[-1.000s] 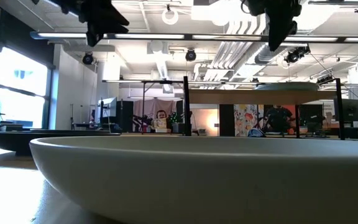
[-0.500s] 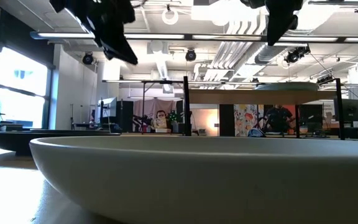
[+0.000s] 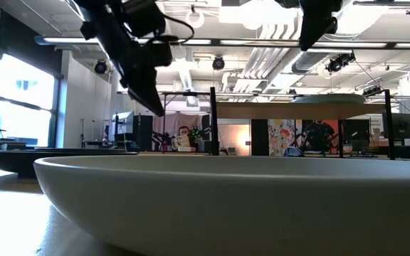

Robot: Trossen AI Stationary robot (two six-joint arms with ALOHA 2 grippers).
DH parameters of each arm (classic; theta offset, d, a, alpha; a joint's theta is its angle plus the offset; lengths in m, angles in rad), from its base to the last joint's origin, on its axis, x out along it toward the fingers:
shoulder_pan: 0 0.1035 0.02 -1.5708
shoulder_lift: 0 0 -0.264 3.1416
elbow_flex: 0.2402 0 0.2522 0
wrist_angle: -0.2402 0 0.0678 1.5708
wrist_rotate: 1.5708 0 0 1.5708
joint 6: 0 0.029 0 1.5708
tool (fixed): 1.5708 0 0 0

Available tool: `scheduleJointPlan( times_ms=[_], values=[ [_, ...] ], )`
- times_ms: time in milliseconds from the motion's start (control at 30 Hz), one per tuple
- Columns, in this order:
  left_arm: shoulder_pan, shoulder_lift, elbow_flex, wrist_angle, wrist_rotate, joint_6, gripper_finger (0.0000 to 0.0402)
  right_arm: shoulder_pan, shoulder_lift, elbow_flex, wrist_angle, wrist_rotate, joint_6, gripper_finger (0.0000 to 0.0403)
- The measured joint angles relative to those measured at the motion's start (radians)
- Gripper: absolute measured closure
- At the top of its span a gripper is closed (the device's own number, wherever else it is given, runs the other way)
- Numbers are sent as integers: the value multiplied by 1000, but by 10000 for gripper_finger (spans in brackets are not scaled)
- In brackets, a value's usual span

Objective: Place and stack plates onto a shelf
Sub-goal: Stack the pink plate on top of the light blue plate on the shelf

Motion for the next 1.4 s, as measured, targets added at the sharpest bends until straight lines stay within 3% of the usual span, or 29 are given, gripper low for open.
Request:
scheduleJointPlan(
  times_ms=[533, 1400],
  values=[
    [0, 153, 0, 10, -95, 19, 323, 0, 0, 0, 0, -1, 0, 316],
    [9, 290, -1, 44, -142, 44, 323, 0, 1, 0, 0, -1, -3, 316]
  ],
)
